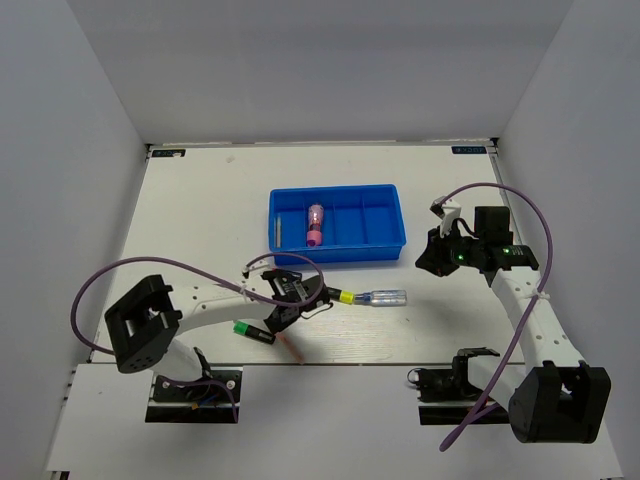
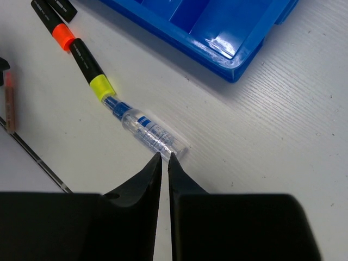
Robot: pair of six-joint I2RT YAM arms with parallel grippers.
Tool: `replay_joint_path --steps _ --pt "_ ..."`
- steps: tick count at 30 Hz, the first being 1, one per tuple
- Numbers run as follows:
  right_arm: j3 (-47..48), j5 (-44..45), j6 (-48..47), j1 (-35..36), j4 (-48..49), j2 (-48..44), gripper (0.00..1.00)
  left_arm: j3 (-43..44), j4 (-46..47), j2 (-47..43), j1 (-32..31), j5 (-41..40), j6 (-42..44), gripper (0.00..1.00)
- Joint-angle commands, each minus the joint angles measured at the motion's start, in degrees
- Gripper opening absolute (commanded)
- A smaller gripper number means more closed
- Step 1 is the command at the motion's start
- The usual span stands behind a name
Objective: Sort the stationery into containers
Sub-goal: Pick up the pen from the corner of the board.
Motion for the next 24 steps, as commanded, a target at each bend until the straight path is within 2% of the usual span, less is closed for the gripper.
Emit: replay_joint_path --steps 1,10,13,20,24 --pt "1.93 -0.68 -0.69 -0.08 -0.23 -1.21 0.12 -0.75 4.17 0.90 -0.24 2.34 -4.00 0.41" --pt "1.84 -0.24 -0.69 -0.17 0.12 -1.21 0.12 -1.71 3.65 1.17 -1.29 3.57 -6.11 0.46" --pt "1.75 -0.15 -0.78 -0.17 0.29 -1.21 0.12 -2.24 3.30 0.11 -1.90 3.66 -6.90 0.53" --pt "1.92 -0.33 -0.78 -0.17 0.11 -1.39 0.14 1.36 -3.72 -1.12 -5.24 1.55 -9.63 0.53" --pt "1.93 -0.32 -0.69 -0.17 0.03 -1.56 0.14 0.23 -3.30 -1.38 -6.12 1.99 -11.03 0.53"
